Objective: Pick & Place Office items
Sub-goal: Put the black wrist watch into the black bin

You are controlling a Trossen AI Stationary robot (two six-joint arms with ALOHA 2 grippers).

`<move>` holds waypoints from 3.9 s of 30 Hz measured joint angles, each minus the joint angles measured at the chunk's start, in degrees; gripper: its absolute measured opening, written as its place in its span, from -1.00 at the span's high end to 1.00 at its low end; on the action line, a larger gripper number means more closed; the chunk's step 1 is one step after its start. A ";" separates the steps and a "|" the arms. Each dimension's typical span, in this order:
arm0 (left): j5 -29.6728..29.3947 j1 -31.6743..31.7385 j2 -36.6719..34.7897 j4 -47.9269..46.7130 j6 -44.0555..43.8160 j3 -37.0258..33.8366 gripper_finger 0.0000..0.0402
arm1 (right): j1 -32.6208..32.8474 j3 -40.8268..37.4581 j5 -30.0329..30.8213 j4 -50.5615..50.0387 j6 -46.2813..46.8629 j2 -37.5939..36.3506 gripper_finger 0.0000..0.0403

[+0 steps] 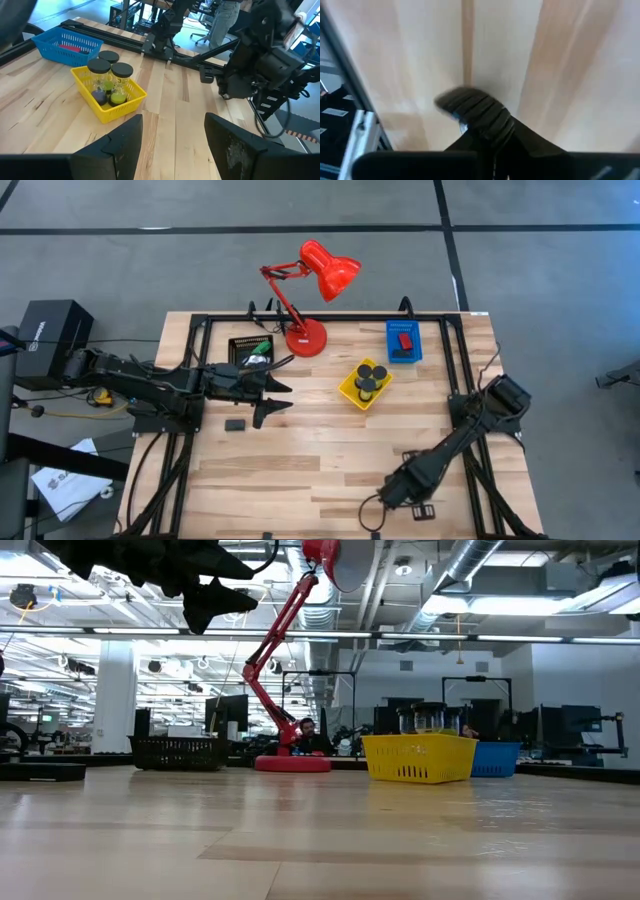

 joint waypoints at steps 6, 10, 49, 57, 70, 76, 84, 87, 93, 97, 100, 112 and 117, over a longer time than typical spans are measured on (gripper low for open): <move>-0.01 0.01 0.00 0.00 0.00 0.00 -0.04 | -3.65 8.98 9.17 -8.85 -10.24 0.00 1.00; -0.01 0.00 0.00 0.00 0.00 0.00 -0.04 | -6.59 14.34 21.91 -12.64 -16.17 0.00 1.00; 0.01 -0.02 10.56 11.74 -2.97 0.02 -0.04 | -22.41 16.06 71.17 10.66 -16.83 0.68 1.00; 0.01 -0.02 11.99 14.11 -5.25 0.02 -0.04 | -22.65 16.06 69.65 -14.06 -8.20 0.67 1.00; 0.01 0.10 11.99 15.61 -5.92 0.02 -0.04 | -20.01 -3.64 76.70 -4.23 0.65 -16.56 1.00; -1.51 0.32 11.99 17.41 -5.94 0.02 -0.04 | -20.71 -19.01 69.96 31.76 -12.71 -28.29 1.00; -2.52 0.24 16.05 23.22 -5.83 0.01 -0.04 | -21.07 -22.56 61.85 59.04 -32.09 -28.50 1.00; -2.50 0.24 19.40 27.74 -5.84 0.00 -0.04 | -21.62 -22.58 59.60 62.32 -34.27 -27.12 1.00; -2.51 0.09 23.57 30.21 -11.11 0.02 -0.04 | -22.98 -22.58 55.59 63.29 -34.93 -23.68 1.00; -2.50 0.09 25.82 32.89 -14.69 0.02 -0.04 | -24.54 -21.91 55.54 65.37 -35.57 -21.42 1.00; -2.52 0.07 27.92 36.22 -13.26 0.02 -0.04 | -25.79 -20.20 52.28 65.58 -35.78 -20.36 1.00; -2.37 -3.80 32.58 44.87 -8.57 0.02 -0.04 | -28.91 -13.31 42.27 69.95 -36.60 -12.99 1.00; -2.24 -4.22 32.53 44.98 -8.52 0.02 -0.04 | -28.95 -9.87 42.14 69.64 -37.33 -9.80 1.00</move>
